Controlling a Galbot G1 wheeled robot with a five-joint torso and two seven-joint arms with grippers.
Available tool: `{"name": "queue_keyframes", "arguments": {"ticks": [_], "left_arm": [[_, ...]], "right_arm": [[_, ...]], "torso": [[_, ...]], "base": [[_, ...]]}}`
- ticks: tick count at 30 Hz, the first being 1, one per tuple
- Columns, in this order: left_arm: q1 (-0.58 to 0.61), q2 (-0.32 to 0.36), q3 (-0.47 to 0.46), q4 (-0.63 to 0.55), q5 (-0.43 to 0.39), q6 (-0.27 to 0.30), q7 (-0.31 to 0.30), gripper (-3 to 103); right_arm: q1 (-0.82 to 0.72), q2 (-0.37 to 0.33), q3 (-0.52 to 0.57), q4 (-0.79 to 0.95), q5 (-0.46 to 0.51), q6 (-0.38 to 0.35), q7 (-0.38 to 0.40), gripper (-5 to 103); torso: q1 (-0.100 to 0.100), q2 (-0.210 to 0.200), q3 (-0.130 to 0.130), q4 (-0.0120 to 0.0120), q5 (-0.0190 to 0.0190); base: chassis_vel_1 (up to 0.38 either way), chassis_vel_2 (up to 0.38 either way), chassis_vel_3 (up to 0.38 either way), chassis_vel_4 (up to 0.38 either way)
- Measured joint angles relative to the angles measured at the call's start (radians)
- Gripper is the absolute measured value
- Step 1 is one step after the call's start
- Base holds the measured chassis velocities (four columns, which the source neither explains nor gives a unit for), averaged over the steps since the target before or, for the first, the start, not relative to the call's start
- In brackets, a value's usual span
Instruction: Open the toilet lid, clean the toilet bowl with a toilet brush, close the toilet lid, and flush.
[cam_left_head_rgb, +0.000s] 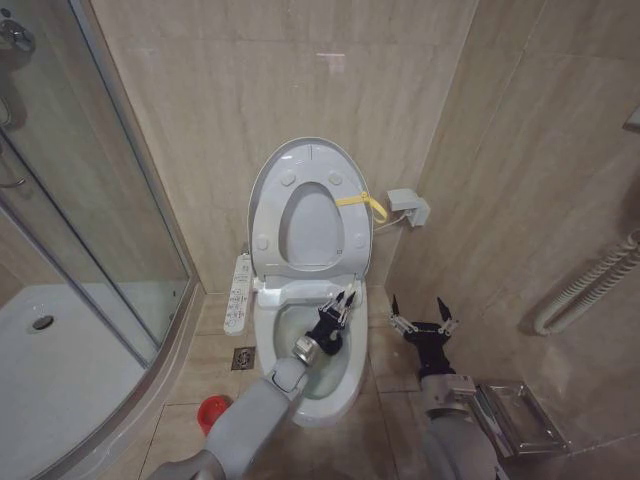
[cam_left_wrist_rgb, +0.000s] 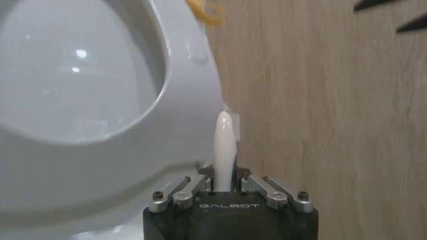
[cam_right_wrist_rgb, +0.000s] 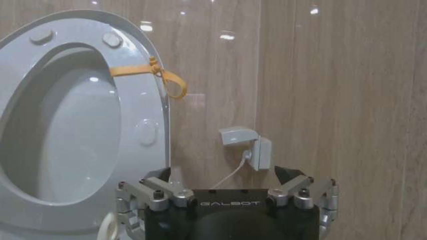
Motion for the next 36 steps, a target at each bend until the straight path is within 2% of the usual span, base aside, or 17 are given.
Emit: {"name": "queue_keyframes", "arguments": {"ticks": [5, 10, 13, 21, 31, 36], "left_arm": [[-0.008, -0.020, -0.039, 0.043, -0.001, -0.028, 0.017, 20], [0.014, -0.006, -0.007, -0.069, -0.016, -0.007, 0.015, 20], [0.017, -0.004, 0.002, -0.084, -0.018, -0.005, 0.016, 20], [-0.019, -0.008, -0.027, 0.040, -0.004, -0.030, 0.024, 20], [-0.001, -0.001, -0.016, -0.069, -0.039, -0.008, 0.022, 20], [-0.003, -0.010, -0.010, -0.005, -0.028, -0.013, 0.029, 20]], "right_arm": [[0.000, 0.000, 0.000, 0.000, 0.000, 0.000, 0.000, 100], [0.000, 0.000, 0.000, 0.000, 0.000, 0.000, 0.000, 100], [0.000, 0.000, 0.000, 0.000, 0.000, 0.000, 0.000, 100], [0.000, 0.000, 0.000, 0.000, 0.000, 0.000, 0.000, 100], [0.000, 0.000, 0.000, 0.000, 0.000, 0.000, 0.000, 100], [0.000, 0.000, 0.000, 0.000, 0.000, 0.000, 0.000, 100]], "torso": [[0.000, 0.000, 0.000, 0.0001, 0.0000], [0.000, 0.000, 0.000, -0.0001, 0.0001], [0.000, 0.000, 0.000, -0.0002, -0.0001], [0.000, 0.000, 0.000, 0.0002, 0.0000], [0.000, 0.000, 0.000, -0.0002, 0.0001], [0.000, 0.000, 0.000, -0.0001, 0.0000]], "base": [[0.000, 0.000, 0.000, 0.000], [0.000, 0.000, 0.000, 0.000], [0.000, 0.000, 0.000, 0.000], [0.000, 0.000, 0.000, 0.000], [0.000, 0.000, 0.000, 0.000], [0.000, 0.000, 0.000, 0.000]]}}
